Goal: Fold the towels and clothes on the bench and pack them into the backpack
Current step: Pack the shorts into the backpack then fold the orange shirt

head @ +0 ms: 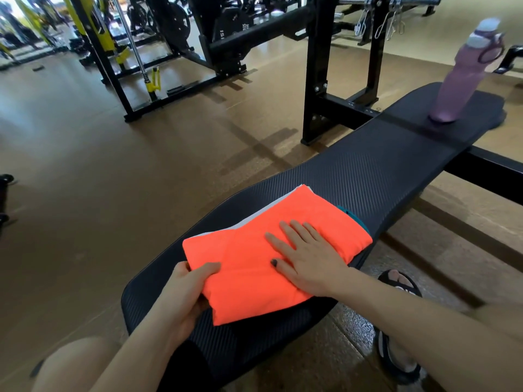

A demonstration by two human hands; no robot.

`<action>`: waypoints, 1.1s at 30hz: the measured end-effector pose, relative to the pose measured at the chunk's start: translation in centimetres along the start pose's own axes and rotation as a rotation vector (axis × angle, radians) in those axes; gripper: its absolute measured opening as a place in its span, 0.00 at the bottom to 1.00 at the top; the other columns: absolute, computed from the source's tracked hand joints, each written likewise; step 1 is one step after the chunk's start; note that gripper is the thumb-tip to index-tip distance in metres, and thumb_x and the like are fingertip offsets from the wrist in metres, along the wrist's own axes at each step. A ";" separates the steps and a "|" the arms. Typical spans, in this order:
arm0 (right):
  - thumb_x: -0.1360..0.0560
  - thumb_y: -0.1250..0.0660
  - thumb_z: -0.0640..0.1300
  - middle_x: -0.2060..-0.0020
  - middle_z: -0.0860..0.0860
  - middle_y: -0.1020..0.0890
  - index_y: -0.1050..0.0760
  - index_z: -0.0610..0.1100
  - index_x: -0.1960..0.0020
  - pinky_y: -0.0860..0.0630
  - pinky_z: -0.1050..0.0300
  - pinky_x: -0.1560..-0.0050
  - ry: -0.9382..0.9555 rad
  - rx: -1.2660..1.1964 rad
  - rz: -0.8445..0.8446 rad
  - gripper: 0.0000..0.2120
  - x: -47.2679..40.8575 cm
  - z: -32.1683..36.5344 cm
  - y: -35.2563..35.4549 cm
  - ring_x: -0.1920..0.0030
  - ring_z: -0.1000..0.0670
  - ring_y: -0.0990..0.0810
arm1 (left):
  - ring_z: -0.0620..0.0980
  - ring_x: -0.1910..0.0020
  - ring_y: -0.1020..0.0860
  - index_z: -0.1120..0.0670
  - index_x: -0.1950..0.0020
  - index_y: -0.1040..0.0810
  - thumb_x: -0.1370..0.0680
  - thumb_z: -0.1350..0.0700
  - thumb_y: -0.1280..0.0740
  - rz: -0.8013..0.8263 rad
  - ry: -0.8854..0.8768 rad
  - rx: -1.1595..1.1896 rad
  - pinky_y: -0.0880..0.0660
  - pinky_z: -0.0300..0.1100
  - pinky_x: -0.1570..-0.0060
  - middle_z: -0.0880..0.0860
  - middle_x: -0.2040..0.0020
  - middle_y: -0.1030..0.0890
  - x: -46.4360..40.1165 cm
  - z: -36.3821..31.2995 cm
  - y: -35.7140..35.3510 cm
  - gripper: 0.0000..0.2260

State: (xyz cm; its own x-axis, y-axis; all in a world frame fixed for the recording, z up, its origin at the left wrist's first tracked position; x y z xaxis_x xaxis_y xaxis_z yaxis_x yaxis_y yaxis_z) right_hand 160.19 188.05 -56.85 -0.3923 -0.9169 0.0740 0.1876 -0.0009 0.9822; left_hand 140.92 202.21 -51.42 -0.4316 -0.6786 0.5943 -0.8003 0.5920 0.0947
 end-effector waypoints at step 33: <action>0.19 0.44 0.57 0.40 0.43 0.23 0.28 0.43 0.36 0.31 0.49 0.40 -0.590 -0.689 -0.026 0.21 3.1 -11.6 6.3 0.37 0.40 0.27 | 0.53 0.45 0.20 0.46 0.39 0.34 0.21 0.58 0.37 0.033 -0.463 -0.465 0.20 0.48 0.54 0.53 0.48 0.20 -2.4 -4.9 -21.0 0.14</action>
State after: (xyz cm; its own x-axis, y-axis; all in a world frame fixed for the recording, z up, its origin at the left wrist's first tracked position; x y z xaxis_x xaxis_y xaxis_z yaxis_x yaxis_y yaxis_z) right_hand 170.62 180.59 -52.48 -0.7660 -0.5600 0.3157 0.5950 -0.4318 0.6779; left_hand 160.86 193.54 -50.96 -0.6704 -0.7123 0.2079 -0.5650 0.6716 0.4793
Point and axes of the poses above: each hand's wrist, its own x-axis away from the middle knuckle, its own y-axis out of the back of the hand, z = x × y, the point moved 4 cm from there along -x, towards the middle knuckle
